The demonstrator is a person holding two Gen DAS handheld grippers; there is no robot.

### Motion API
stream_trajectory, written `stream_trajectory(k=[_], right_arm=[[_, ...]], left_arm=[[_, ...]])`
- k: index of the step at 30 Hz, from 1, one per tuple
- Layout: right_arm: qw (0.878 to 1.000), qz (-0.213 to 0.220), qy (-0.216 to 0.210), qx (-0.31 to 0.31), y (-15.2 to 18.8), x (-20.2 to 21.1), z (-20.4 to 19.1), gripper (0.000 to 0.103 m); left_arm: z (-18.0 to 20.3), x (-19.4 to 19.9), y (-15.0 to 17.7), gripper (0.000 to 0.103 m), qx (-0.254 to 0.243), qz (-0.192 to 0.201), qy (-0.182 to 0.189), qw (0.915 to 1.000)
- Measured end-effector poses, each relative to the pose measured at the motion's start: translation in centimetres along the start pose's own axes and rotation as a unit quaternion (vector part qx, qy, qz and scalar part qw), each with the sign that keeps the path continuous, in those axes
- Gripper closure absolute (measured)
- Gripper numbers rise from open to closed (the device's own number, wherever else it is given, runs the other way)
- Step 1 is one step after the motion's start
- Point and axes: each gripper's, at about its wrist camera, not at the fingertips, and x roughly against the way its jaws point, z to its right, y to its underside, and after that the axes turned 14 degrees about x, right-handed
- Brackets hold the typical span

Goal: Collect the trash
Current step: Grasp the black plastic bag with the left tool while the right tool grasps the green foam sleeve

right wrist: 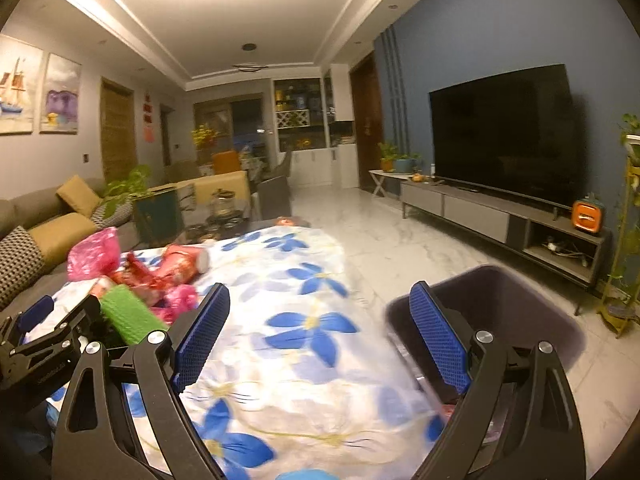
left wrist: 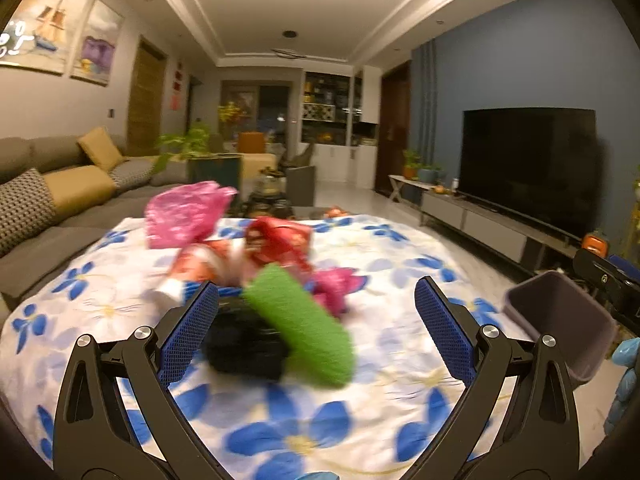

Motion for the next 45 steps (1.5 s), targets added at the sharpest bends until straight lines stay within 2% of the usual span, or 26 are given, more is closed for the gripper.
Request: stream_trajectory(k=[10, 11, 20, 22, 28, 30, 31, 33, 36, 41, 45], right_arm=[[0.999, -0.002, -0.043, 0.018, 0.1, -2.3, -5.2, 0.015], [0.999, -0.001, -0.046, 0.019, 0.1, -2.5, -5.7, 0.017], [0.997, -0.018, -0.077, 0.021, 0.7, -4.7, -8.0, 0.021], [0.996, -0.018, -0.079, 0.021, 0.7, -4.9, -8.2, 0.021], [0.995, -0.024, -0.093, 0.031, 0.9, -5.6, -9.3, 0.021], [0.994, -0.026, -0.098, 0.038, 1.0, -5.9, -10.0, 0.022], [0.994, -0.027, -0.101, 0.041, 1.0, -6.0, -10.3, 0.022], [0.993, -0.027, -0.106, 0.047, 1.0, -6.3, -10.9, 0.023], [0.991, -0.031, -0.117, 0.054, 1.0, -6.8, -12.0, 0.023], [0.987, -0.042, -0.14, 0.07, 1.4, -8.0, -14.1, 0.027], [0.983, -0.048, -0.157, 0.082, 1.6, -8.8, -15.9, 0.028]], left_arm=[[-4.7, -0.3, -0.1, 0.006, 0.025, 0.002, -0.044, 0.9987], [-5.1, -0.5, -0.2, 0.006, 0.028, 0.001, -0.047, 0.9985], [-6.9, -1.9, 0.0, 0.006, 0.046, -0.004, -0.045, 0.9979], [-7.0, -2.6, 0.2, 0.009, 0.045, -0.011, -0.044, 0.998], [-7.7, -5.1, 0.3, 0.034, 0.063, -0.061, -0.015, 0.996], [-7.9, -5.8, 0.5, 0.053, 0.072, -0.079, -0.012, 0.9942], [-8.1, -6.2, 0.6, 0.059, 0.078, -0.089, -0.011, 0.9929], [-8.6, -6.5, 0.6, 0.08, 0.089, -0.098, -0.008, 0.9912], [-9.1, -6.3, 0.6, 0.096, 0.093, -0.098, -0.005, 0.9908], [-10.1, -4.5, -0.1, 0.1, 0.108, -0.088, -0.001, 0.9903], [-11.7, -2.1, -1.5, 0.101, 0.13, -0.06, -0.004, 0.9897]])
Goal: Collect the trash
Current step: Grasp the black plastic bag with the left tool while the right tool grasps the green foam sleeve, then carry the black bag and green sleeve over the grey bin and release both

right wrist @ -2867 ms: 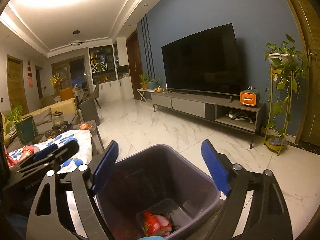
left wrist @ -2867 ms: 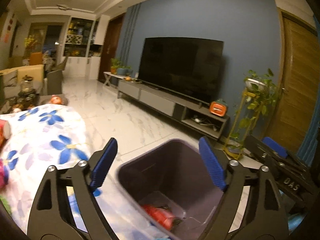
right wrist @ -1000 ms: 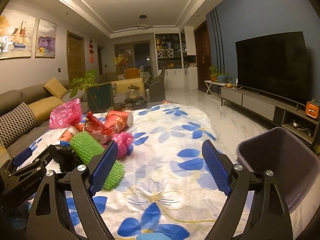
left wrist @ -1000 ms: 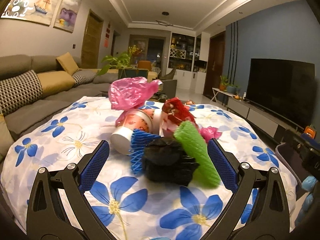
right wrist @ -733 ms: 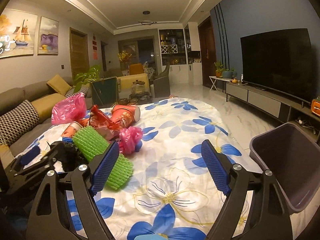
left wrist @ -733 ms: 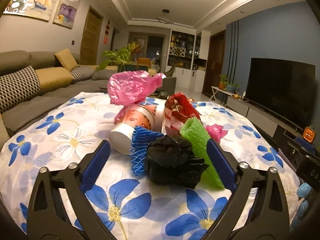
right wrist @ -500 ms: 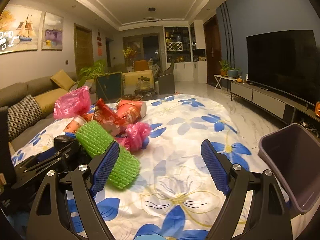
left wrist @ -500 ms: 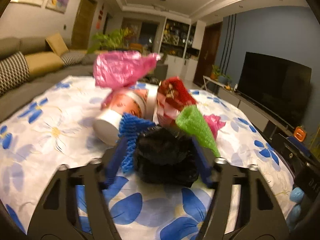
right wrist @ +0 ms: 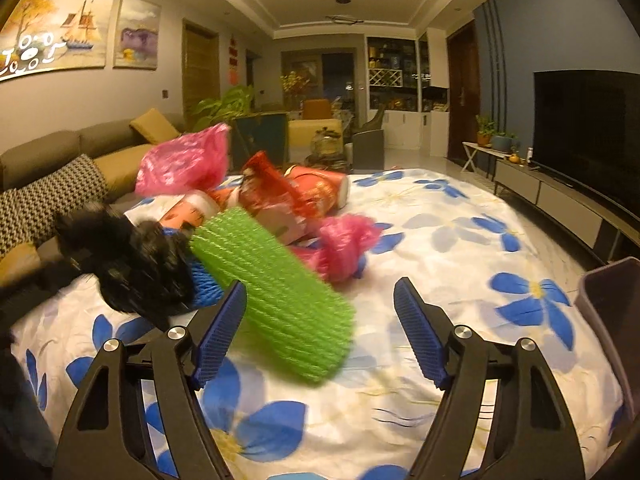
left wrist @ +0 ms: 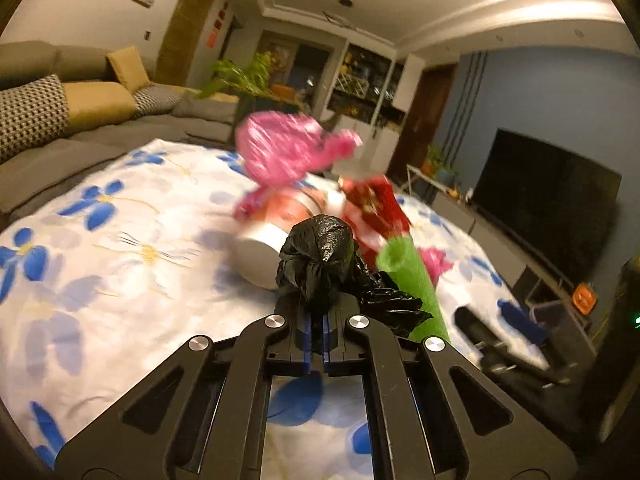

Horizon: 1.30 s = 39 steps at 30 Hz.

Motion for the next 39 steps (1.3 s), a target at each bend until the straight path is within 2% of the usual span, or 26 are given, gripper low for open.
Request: stream_trajectory(k=[4, 8, 10, 11, 12, 13, 15, 17, 23, 28, 39], right_arm=[[1.0, -0.005, -0.016, 0.016, -0.4, -1.3, -1.7, 0.029], [0.999, -0.033, -0.034, 0.024, -0.7, -3.0, -2.9, 0.029], [0.998, -0.051, -0.025, 0.027, -0.8, -3.7, -3.1, 0.041], [0.998, -0.057, -0.025, 0.026, -0.7, -3.9, -3.0, 0.056], [0.998, -0.061, -0.023, 0.023, -0.7, -4.0, -2.9, 0.066], [0.998, -0.06, -0.025, 0.019, -0.7, -3.9, -2.7, 0.069], [0.998, -0.05, -0.027, 0.019, -0.6, -3.3, -2.6, 0.081], [0.999, -0.037, -0.022, 0.026, -0.6, -2.6, -2.4, 0.087], [0.999, -0.016, -0.038, 0.011, -0.7, -0.1, -0.8, 0.089], [0.999, -0.002, -0.035, -0.008, -0.8, 2.6, 1.1, 0.089], [0.998, 0.012, 0.018, -0.053, 0.4, 7.4, 6.3, 0.089]], left_arm=[[-1.3, 1.9, -1.2, 0.101, 0.019, 0.023, -0.002, 0.9995], [-1.9, 2.6, -1.7, 0.101, 0.021, 0.034, -0.01, 0.9991], [-1.9, 2.6, -1.8, 0.101, 0.023, 0.033, -0.01, 0.9991], [-2.0, 2.7, -1.9, 0.101, 0.023, 0.033, -0.01, 0.9991], [-2.0, 2.7, -1.9, 0.101, 0.024, 0.033, -0.01, 0.9991], [-2.1, 2.8, -1.8, 0.101, 0.024, 0.032, -0.01, 0.9991], [-2.1, 2.9, -1.8, 0.101, 0.024, 0.032, -0.009, 0.9992], [-2.0, 2.9, -1.8, 0.101, 0.022, 0.032, -0.009, 0.9992], [-1.1, 3.4, -1.5, 0.101, 0.015, 0.033, -0.003, 0.9993], [0.5, 3.6, -1.1, 0.101, 0.003, 0.027, 0.015, 0.9995], [5.9, 3.2, 1.0, 0.101, -0.043, 0.003, 0.075, 0.9963]])
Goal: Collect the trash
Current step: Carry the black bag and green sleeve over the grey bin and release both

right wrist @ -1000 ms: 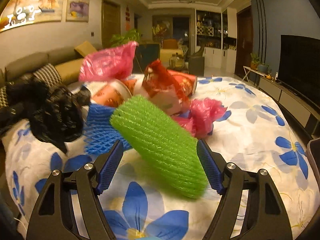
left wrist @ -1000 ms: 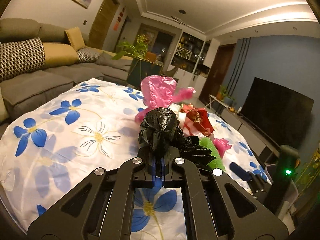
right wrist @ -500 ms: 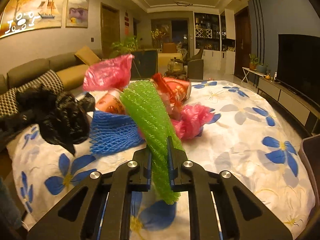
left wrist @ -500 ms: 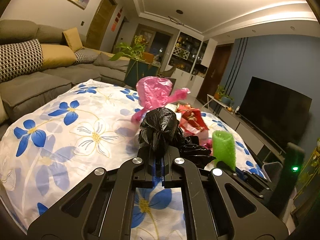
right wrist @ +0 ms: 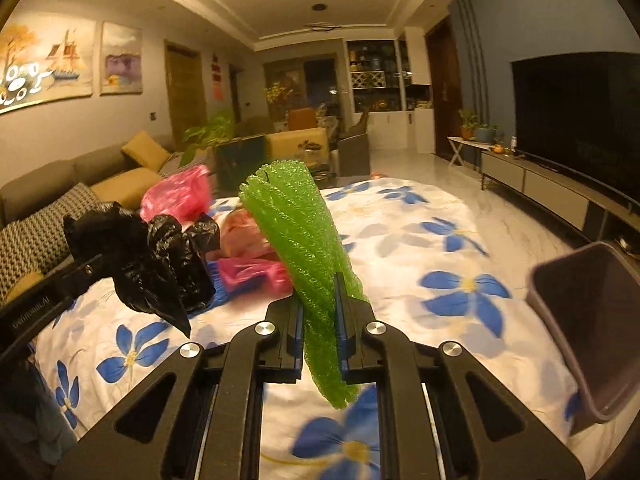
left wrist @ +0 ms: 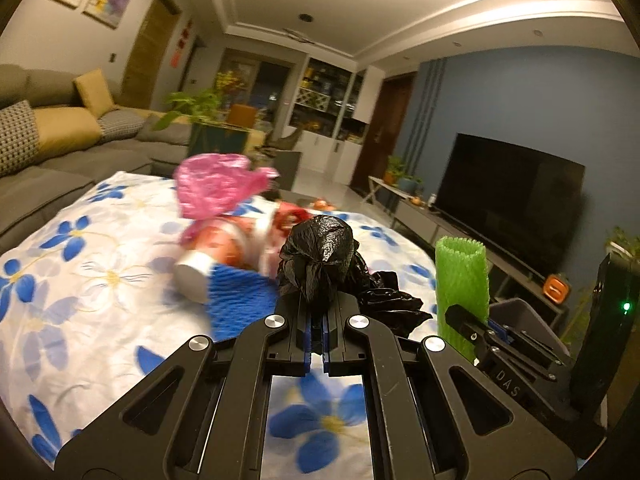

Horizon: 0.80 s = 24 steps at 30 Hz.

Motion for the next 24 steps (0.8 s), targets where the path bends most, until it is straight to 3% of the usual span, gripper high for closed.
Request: stream_trajectory(k=[12, 24], right_arm=[[0.996, 0.017, 0.078, -0.043, 0.8, 4.1, 6.8, 0.089], [0.982, 0.035, 0.165, -0.081, 2.2, 7.3, 14.1, 0.089]], left_arm=[[6.9, -3.6, 1.7, 0.101, -0.041, -0.039, 0.081, 0.9951], [15.8, -5.9, 3.6, 0.101, -0.093, -0.046, 0.16, 0.9817]])
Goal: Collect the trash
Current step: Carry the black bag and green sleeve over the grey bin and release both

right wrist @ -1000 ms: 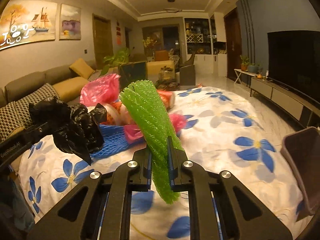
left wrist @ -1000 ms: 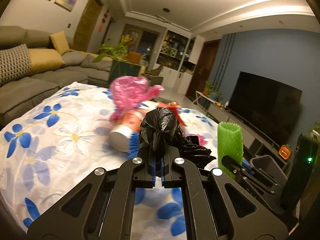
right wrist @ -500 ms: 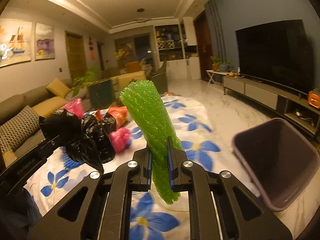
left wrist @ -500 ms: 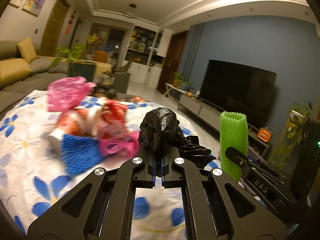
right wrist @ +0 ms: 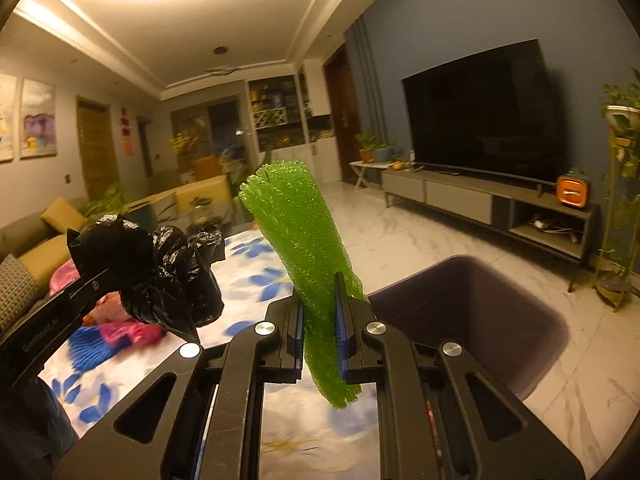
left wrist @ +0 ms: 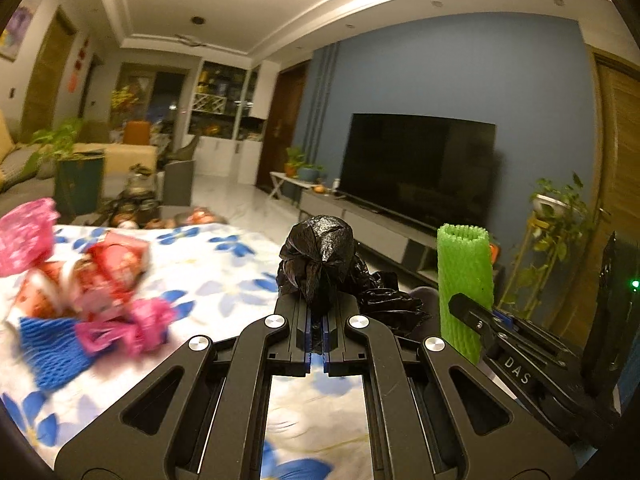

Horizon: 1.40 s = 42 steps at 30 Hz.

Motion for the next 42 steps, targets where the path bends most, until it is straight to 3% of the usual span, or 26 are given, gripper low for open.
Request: stream_trajectory(k=[8, 15, 42], right_arm=[[0.998, 0.004, 0.057, -0.011, 0.7, 0.5, 4.0, 0.089], [0.997, 0.0, 0.079, -0.017, 1.3, 0.5, 6.4, 0.089], [0.995, -0.002, 0.094, -0.025, 0.2, -0.7, 6.5, 0.088]], left_arm=[[4.5, -3.5, 1.4, 0.101, -0.02, -0.017, 0.045, 0.9986], [6.7, -6.4, 2.6, 0.101, -0.03, -0.037, 0.067, 0.9966], [9.0, -12.2, 4.6, 0.1, -0.038, -0.078, 0.082, 0.9928]])
